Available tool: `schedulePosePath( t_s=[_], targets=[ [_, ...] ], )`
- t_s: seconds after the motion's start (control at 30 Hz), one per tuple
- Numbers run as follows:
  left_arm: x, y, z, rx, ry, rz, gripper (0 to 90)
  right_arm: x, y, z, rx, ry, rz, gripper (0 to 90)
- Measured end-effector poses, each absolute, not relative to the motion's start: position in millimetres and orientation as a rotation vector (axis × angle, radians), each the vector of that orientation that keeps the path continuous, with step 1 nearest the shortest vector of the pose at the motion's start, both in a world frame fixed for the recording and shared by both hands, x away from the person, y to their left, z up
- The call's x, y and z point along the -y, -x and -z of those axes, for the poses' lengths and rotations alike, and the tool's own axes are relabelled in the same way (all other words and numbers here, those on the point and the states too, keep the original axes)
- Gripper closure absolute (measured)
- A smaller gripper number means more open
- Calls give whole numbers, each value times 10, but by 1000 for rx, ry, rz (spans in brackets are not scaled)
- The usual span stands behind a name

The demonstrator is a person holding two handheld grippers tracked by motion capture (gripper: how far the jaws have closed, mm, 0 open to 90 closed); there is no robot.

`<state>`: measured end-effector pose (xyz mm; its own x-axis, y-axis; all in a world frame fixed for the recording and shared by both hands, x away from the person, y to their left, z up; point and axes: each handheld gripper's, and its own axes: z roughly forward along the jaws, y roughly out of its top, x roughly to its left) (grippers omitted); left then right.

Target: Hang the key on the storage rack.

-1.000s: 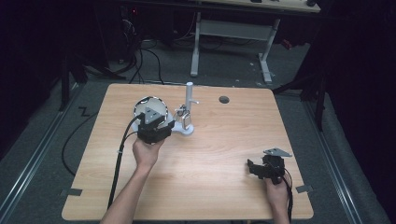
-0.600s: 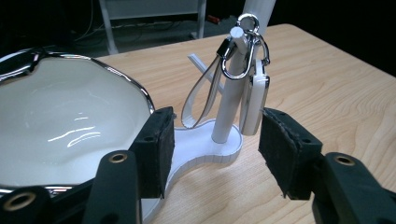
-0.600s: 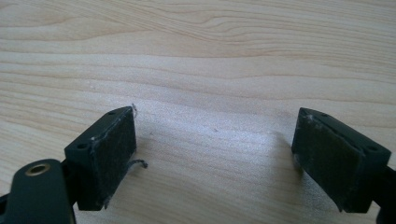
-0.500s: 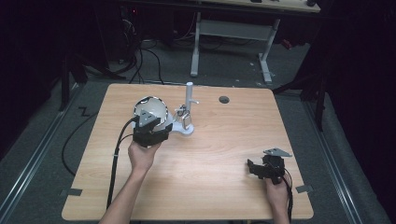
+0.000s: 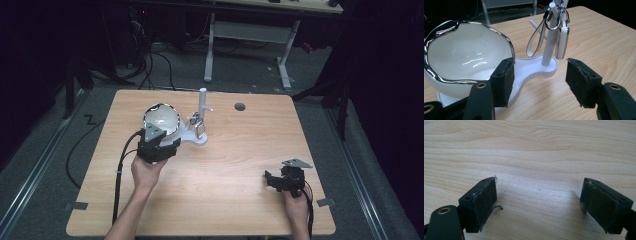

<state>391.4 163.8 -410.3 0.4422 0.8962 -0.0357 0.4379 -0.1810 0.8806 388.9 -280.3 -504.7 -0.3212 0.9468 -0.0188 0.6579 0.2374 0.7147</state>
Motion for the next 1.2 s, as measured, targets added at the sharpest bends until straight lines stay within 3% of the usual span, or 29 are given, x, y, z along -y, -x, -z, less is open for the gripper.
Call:
schedulePosePath(
  t_s=[1.2],
  targets=[
    [-1859, -3622, 4231, -1192, -1744, -625, 382, 2803, -3889, 5047, -2064, -1467, -852, 140]
  ],
)
